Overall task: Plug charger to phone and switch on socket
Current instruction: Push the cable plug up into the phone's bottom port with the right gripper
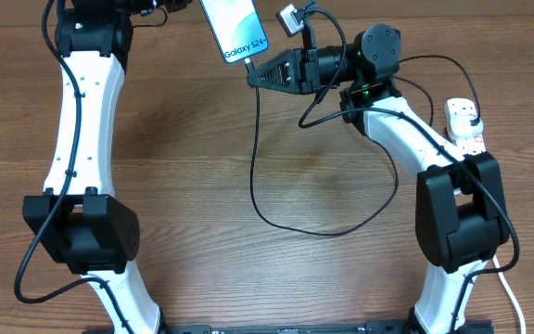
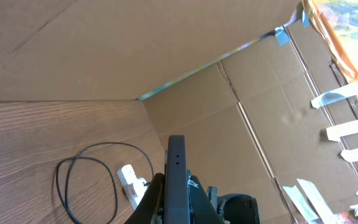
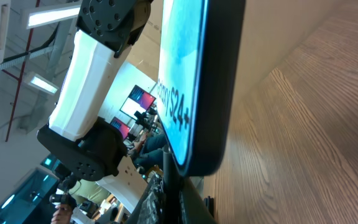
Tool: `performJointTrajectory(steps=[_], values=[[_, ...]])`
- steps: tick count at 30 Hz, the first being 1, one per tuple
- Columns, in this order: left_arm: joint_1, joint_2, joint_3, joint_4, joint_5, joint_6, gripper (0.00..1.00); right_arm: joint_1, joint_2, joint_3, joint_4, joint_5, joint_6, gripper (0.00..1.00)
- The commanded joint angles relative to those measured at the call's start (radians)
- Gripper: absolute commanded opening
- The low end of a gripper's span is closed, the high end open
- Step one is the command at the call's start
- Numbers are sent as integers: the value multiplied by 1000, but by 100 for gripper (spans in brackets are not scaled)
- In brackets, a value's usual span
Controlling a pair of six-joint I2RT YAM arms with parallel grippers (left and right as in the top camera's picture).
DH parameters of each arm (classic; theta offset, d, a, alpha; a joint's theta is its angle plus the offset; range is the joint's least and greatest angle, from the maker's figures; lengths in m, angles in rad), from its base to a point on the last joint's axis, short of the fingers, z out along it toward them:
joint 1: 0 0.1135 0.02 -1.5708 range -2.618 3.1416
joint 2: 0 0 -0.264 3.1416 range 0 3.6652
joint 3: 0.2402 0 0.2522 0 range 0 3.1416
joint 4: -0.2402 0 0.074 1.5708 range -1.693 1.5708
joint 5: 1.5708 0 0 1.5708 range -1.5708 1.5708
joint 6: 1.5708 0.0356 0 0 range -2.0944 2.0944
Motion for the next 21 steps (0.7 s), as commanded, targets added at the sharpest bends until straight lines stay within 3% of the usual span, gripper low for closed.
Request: performJointTrajectory(steps=[1, 21], values=[[-6, 0, 15, -3, 89, -18, 4, -23, 3, 14, 9, 102, 2, 4], [18, 0, 15, -4, 76, -43, 4, -29, 3, 13, 8, 81, 2, 4]])
